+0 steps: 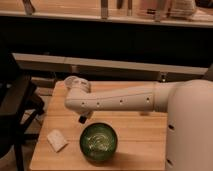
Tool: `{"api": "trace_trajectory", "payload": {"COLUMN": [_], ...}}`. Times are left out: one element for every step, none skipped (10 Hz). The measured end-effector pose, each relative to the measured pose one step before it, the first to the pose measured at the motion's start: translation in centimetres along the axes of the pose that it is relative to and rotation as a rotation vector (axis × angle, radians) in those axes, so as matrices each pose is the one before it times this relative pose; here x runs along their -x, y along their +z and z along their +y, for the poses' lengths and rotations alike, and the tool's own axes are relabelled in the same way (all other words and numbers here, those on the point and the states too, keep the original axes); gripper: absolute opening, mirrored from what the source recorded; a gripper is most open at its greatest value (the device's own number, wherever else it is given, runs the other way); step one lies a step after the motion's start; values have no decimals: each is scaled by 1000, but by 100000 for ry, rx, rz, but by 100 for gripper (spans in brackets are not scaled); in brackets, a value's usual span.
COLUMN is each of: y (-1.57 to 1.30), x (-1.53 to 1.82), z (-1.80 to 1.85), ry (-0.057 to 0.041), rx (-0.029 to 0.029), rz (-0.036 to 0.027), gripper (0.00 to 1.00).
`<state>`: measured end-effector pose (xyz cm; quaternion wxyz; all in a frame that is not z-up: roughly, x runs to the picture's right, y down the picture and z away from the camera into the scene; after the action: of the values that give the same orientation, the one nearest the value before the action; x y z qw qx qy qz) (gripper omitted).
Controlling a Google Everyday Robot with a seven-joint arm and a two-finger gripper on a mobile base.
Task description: Place the eraser on the white sponge
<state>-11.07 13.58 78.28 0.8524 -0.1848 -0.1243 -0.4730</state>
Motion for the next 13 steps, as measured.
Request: {"api": "trace_trajectory", "payload": {"y": [63, 41, 48, 75, 5, 7, -18, -31, 1, -5, -19, -59, 1], "x": [790, 690, 322, 288, 241, 457, 592, 479, 266, 348, 506, 123, 42], "z": [-880, -860, -339, 102, 2, -123, -168, -151, -246, -190, -28, 274, 480], "ry": [-1431, -1217, -950, -1985, -1621, -1059, 80, 980, 680, -1004, -1083, 649, 1173], "rx": [95, -40, 213, 308, 57, -263, -706, -505, -339, -146, -339, -445, -191], "rz": [-180, -76, 45, -392, -207, -366, -560, -393, -400, -495, -589, -310, -245], "gripper": [1, 1, 1, 1, 1, 1, 1, 1, 1, 1, 1, 1, 1]}}
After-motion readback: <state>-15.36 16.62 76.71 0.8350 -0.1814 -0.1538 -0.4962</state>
